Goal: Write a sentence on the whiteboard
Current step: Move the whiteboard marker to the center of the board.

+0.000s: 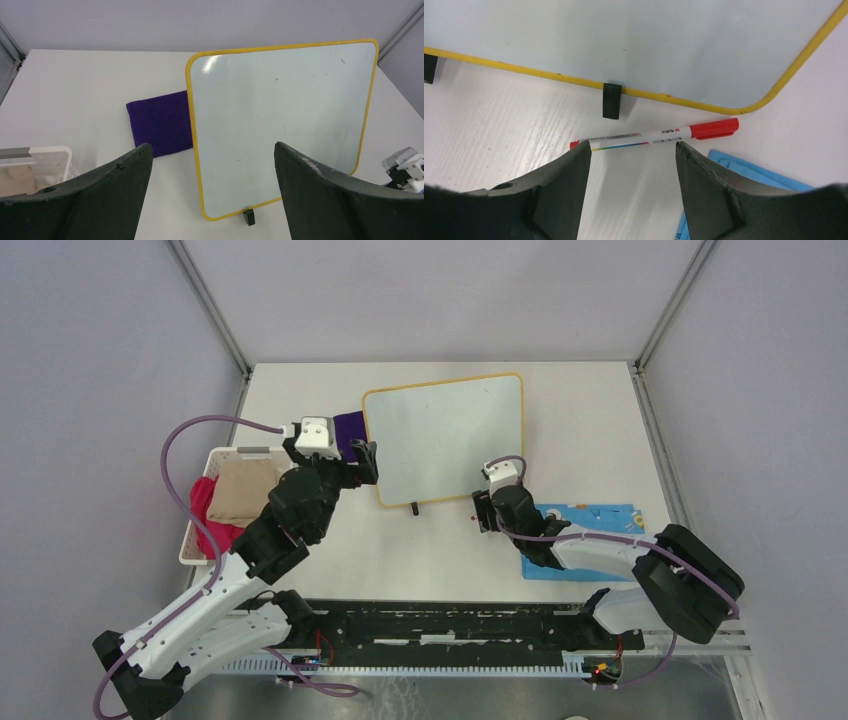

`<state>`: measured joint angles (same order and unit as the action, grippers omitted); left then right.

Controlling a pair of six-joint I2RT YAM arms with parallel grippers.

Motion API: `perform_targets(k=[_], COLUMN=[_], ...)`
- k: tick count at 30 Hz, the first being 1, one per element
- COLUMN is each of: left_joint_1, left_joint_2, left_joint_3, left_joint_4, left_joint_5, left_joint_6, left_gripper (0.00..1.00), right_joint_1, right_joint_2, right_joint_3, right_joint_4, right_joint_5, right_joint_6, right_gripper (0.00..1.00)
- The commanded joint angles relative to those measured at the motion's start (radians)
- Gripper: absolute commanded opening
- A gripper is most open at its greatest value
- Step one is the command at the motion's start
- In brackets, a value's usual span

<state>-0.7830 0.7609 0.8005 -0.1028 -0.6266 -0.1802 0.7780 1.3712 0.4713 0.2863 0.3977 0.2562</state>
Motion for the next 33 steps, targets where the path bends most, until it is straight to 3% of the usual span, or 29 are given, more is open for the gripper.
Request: perform_targets(k=[1,7,15,22,33], left_joint_1=[-0.004,-0.004,-0.005,-0.005,-0.005], left_joint_2=[-0.014,-0.010,-0.018,-0.014,-0.015], left_joint_3=[0.013,0.013,0.013,0.014,0.020], left_joint_4=[0.032,0.031,0.029,0.029,0.023], left_joint_5=[-0.007,-0.002,-0.012,-0.013,0.002], left_joint_6=[0.031,0.026,0.026,0.027,0.022], left_gripper=[0.96,0.95,0.96,0.96,0.95], right_joint_1=[-0.008,-0.030,-0.029,-0.029,-0.009], right_joint_2=[-0.057,-0.007,0.094,0.120,-0.020], right_joint_3=[-0.018,0.037,0.111,0.096,-0.021], right_joint_4=[-0.035,-0.082,-0.122,-0.156,-0.218], right_joint_5=[0.020,0.030,0.063,0.060,-0.003], right_joint_6=[0.009,0.223,0.253,0.196,0.097], right_gripper=[0.69,0.69,0.67,0.53,0.32])
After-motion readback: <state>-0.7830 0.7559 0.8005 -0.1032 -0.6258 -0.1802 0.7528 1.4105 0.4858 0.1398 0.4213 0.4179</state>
